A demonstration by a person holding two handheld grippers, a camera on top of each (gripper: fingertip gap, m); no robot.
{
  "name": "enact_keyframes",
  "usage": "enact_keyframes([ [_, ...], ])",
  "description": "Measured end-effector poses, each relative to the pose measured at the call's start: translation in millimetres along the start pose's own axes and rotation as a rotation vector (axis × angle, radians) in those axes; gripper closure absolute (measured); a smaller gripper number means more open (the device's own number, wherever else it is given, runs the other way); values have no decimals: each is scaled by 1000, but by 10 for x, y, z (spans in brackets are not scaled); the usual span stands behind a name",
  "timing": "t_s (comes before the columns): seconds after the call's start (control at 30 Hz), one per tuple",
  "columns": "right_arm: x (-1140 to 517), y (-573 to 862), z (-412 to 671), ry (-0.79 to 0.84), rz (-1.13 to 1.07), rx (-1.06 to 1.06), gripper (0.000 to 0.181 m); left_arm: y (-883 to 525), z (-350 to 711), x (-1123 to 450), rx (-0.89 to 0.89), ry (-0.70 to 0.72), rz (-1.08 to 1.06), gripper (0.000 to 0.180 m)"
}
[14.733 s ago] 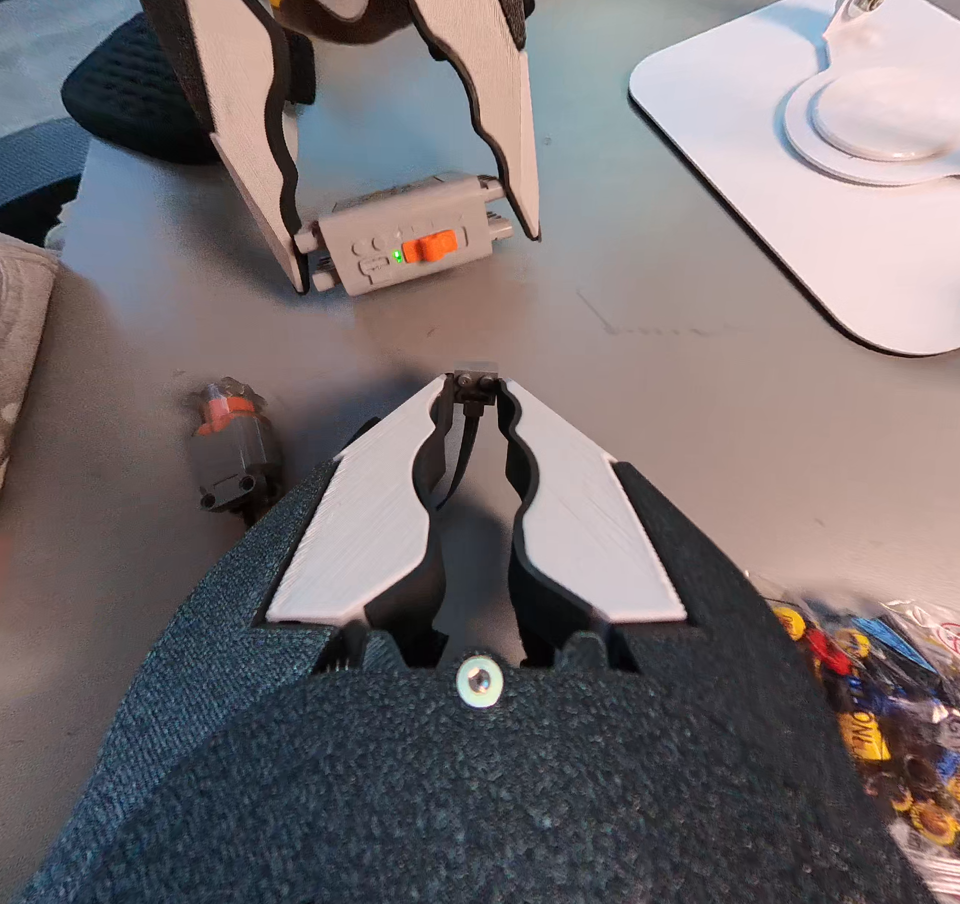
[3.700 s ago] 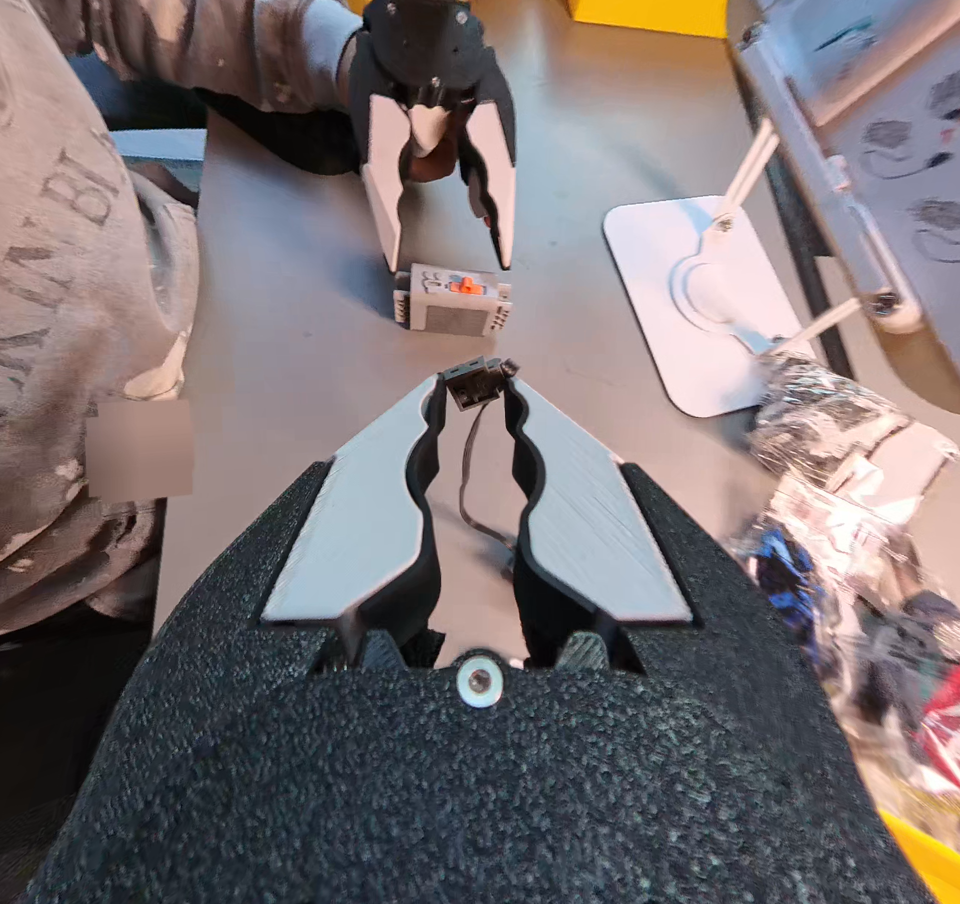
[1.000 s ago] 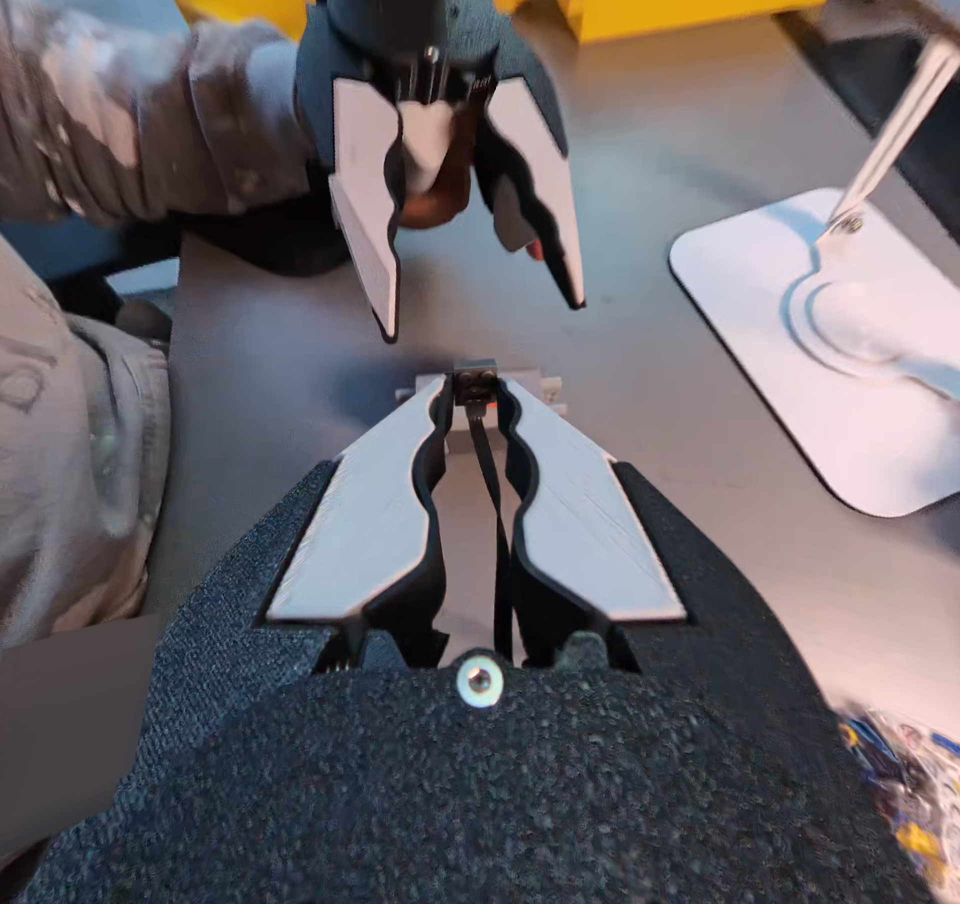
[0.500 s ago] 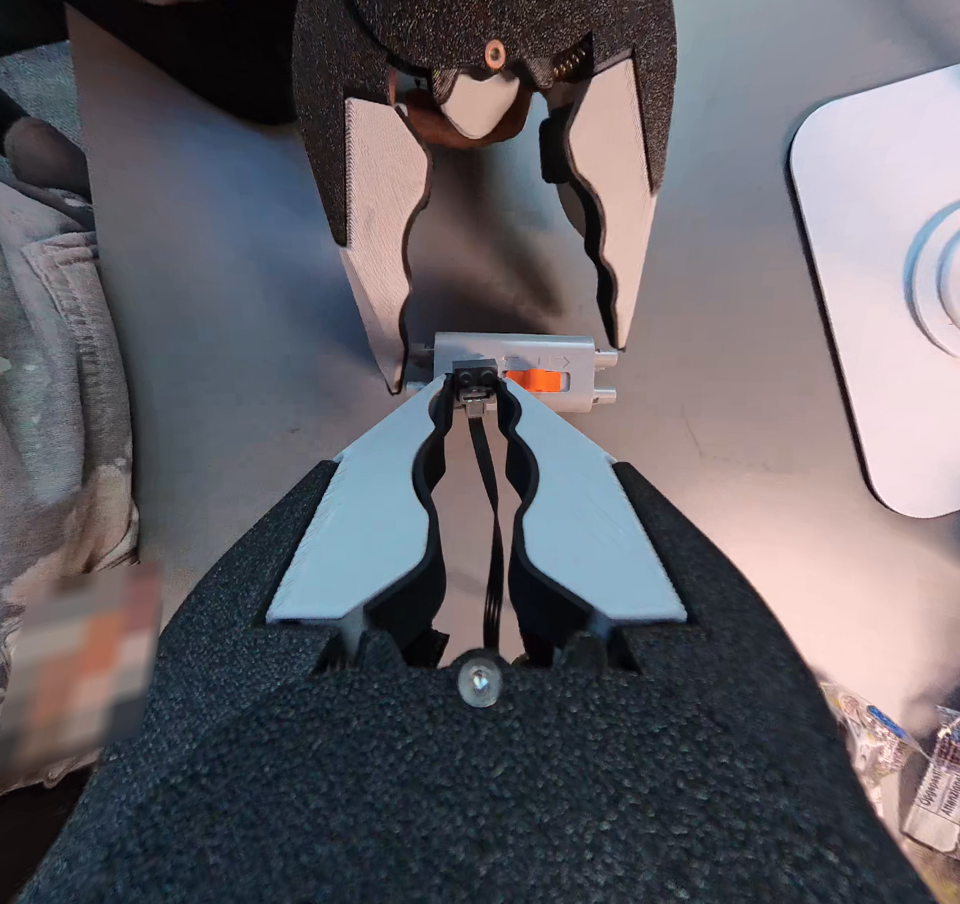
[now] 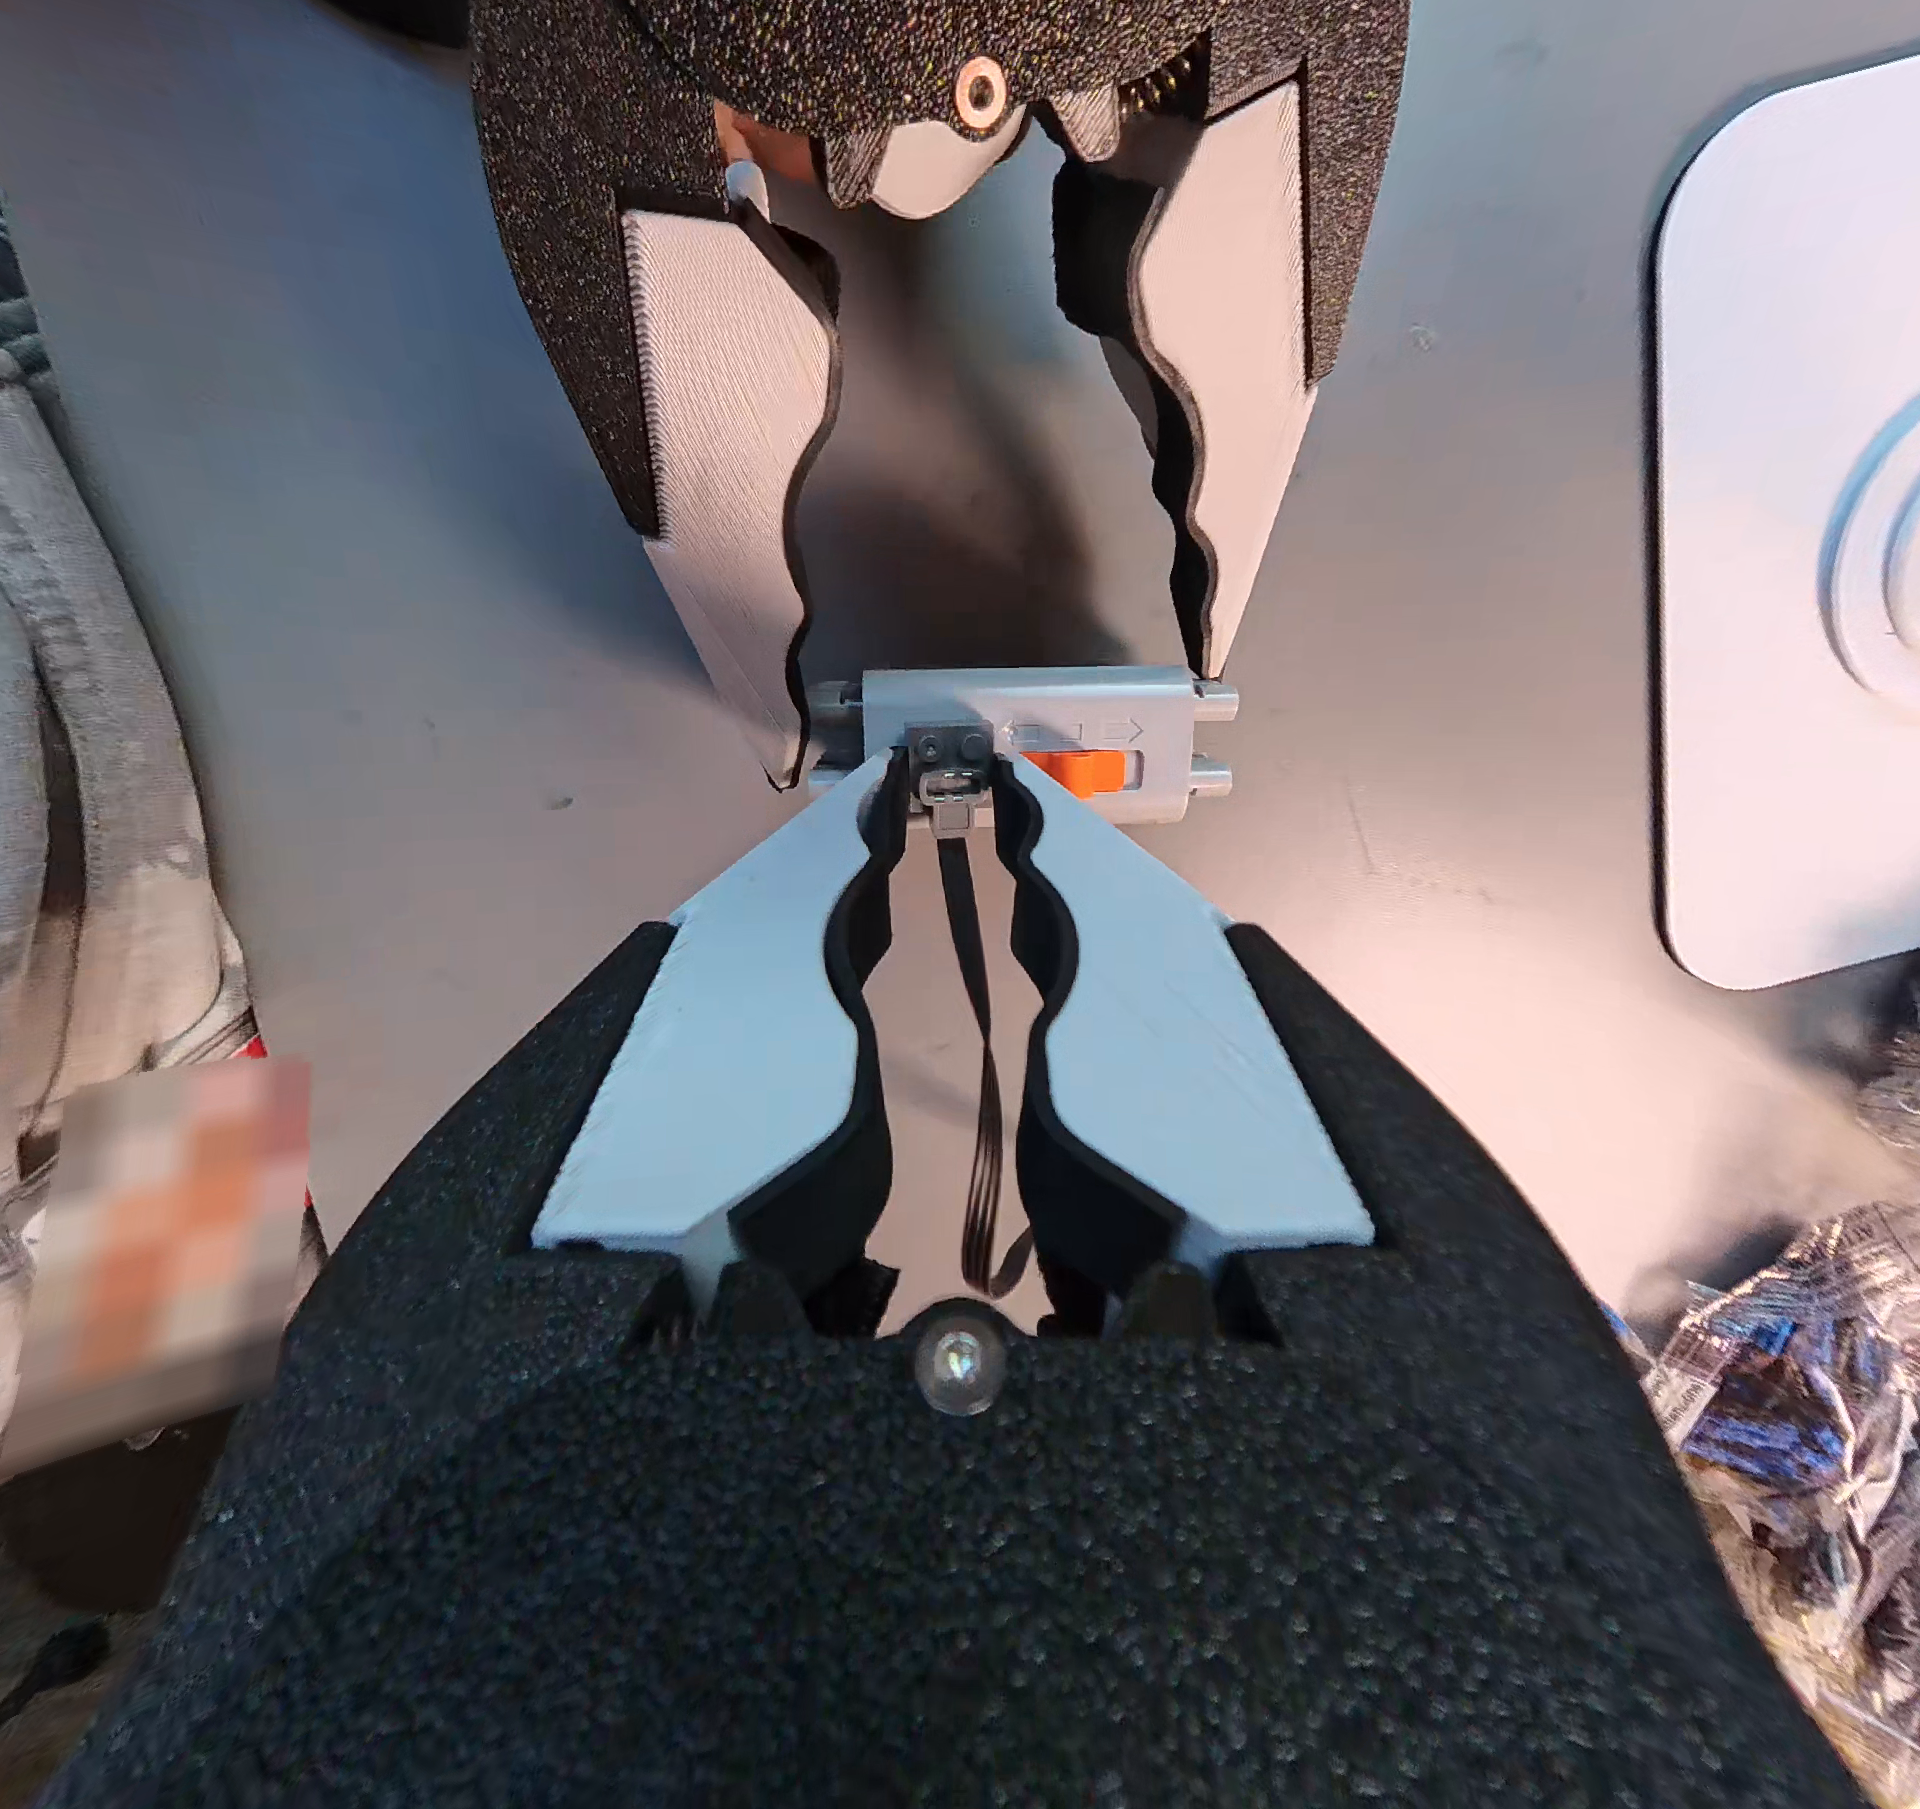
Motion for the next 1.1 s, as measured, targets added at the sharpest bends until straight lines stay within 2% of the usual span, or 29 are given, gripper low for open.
enact_keyframes([
  [0.1,-3,-14,-8,-8,-34,7,165,25,-17,3,38,-10,-31,97],
  [0.5,-10,3,-24,70,4,-27,164,26,-23,4,52,-7,-34,97],
  [0.57,1,24,-30,78,2,-23,158,24,-28,8,53,-9,-36,97],
  [0.67,62,18,-4,123,36,-46,158,26,-27,6,53,-8,-34,97],
  [0.73,100,3,17,147,56,-50,162,25,-27,7,53,-8,-36,97],
  [0.8,110,-9,29,162,77,-60,173,27,-26,6,52,-8,-36,97],
  [0.9,57,10,-1,128,68,-52,181,26,-26,6,52,-8,-35,97],
  [1.1,43,-13,16,66,76,-49,181,27,-28,5,55,-6,-36,97],
])
Point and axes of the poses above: each gripper's, where its closed fingertips meet, x back along the fingers, z out of its top, y = z × x across the jaws, the point moved 4 cm from there along x, back along the fingers, and after that the axes turned 10 degrees about z, right-handed, at the moved point
